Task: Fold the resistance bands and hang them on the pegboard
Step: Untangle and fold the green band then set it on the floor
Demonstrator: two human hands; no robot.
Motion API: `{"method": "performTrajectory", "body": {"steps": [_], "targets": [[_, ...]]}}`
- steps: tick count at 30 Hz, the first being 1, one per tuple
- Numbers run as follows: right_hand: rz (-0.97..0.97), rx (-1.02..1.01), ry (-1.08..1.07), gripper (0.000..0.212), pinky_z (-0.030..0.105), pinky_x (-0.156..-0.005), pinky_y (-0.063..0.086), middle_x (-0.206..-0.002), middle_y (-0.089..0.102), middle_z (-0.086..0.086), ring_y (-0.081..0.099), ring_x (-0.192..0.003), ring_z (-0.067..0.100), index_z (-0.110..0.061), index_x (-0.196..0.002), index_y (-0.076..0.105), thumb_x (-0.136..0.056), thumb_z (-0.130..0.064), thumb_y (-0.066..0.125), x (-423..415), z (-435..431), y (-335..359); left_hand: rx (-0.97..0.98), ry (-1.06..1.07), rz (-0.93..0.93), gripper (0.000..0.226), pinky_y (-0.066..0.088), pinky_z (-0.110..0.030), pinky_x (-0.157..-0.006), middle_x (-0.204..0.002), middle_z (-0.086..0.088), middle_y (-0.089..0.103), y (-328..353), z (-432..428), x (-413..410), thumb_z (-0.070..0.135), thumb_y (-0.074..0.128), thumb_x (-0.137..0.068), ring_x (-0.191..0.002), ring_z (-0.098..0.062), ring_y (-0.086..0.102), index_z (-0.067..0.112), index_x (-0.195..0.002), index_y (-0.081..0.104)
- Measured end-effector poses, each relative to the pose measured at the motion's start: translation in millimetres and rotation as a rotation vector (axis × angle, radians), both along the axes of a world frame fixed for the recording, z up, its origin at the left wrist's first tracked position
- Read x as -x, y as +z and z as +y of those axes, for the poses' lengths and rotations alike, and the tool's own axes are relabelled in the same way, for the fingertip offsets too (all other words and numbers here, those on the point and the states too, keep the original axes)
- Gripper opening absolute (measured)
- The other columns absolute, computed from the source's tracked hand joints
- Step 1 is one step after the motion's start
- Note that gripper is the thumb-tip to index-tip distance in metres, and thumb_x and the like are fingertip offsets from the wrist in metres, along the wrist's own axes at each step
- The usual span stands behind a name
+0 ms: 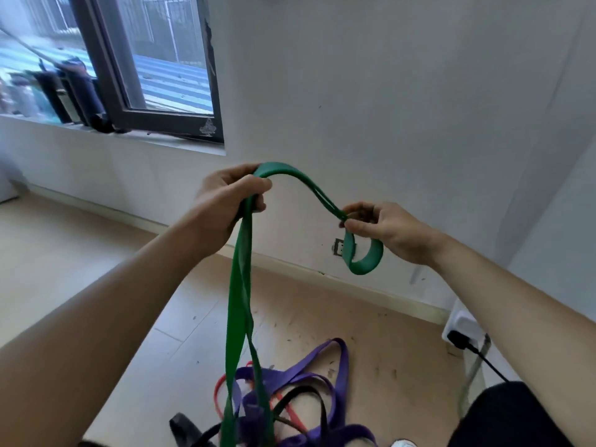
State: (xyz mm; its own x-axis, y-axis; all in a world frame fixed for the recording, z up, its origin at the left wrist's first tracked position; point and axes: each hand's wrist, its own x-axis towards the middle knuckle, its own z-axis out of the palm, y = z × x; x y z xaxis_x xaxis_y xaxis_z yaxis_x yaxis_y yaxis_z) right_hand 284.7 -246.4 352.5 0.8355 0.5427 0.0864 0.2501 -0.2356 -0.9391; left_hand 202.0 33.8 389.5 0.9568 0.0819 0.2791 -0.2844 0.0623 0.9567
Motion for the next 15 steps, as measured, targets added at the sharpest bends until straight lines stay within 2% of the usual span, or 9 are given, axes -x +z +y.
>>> {"method": "performTrajectory", "body": {"steps": [2, 5, 9, 12, 15], "targets": [[0.039, 0.045, 0.087, 0.044, 0.042, -0.102, 0.05, -0.114, 0.07, 0.016, 0.065, -0.106, 0.019, -0.01, -0.123, 0.066, -0.083, -0.027, 0.077, 7, 14, -6, 0.029, -0.049, -0.039, 0.033, 0.052, -0.024, -0.069, -0.069, 0.005, 0.059, 7, -4, 2, 0.012, 0.067, -0.078, -0.062, -0.012, 0.055, 0.007, -0.11, 0.071], [0.029, 0.1, 0.142, 0.049, 0.027, -0.096, 0.052, -0.121, 0.07, 0.004, 0.068, -0.109, 0.008, -0.015, -0.13, 0.061, -0.084, -0.023, 0.075, 22, 34, -3, -0.017, -0.093, -0.049, 0.033, 0.051, -0.024, -0.07, -0.071, 0.006, 0.063, 7, -10, 5, 0.014, 0.069, -0.08, -0.064, -0.013, 0.057, 0.01, -0.112, 0.072], [-0.039, -0.115, 0.135, 0.059, 0.032, -0.104, 0.052, -0.128, 0.068, 0.003, 0.065, -0.12, 0.013, -0.015, -0.138, 0.056, -0.084, -0.025, 0.08, 31, 50, 13, -0.193, -0.135, 0.007, 0.028, 0.053, -0.027, -0.072, -0.079, 0.002, 0.069, -10, -13, 8, 0.016, 0.072, -0.082, -0.071, -0.016, 0.06, 0.015, -0.109, 0.075], [-0.163, -0.025, 0.127, 0.056, 0.037, -0.1, 0.055, -0.12, 0.073, 0.003, 0.069, -0.113, 0.017, -0.017, -0.137, 0.058, -0.086, -0.026, 0.079, 35, 58, 20, -0.313, -0.172, 0.054, 0.024, 0.056, -0.027, -0.076, -0.088, -0.002, 0.071, -23, -8, 11, 0.007, 0.07, -0.091, -0.077, -0.016, 0.063, 0.013, -0.114, 0.073], [-0.206, 0.102, 0.141, 0.047, 0.033, -0.092, 0.059, -0.11, 0.075, 0.004, 0.072, -0.101, 0.017, -0.013, -0.13, 0.064, -0.087, -0.024, 0.079, 36, 61, 17, -0.37, -0.193, 0.089, 0.024, 0.057, -0.026, -0.075, -0.088, -0.003, 0.072, -31, -5, 13, 0.008, 0.072, -0.089, -0.079, -0.018, 0.066, 0.012, -0.112, 0.074]]}}
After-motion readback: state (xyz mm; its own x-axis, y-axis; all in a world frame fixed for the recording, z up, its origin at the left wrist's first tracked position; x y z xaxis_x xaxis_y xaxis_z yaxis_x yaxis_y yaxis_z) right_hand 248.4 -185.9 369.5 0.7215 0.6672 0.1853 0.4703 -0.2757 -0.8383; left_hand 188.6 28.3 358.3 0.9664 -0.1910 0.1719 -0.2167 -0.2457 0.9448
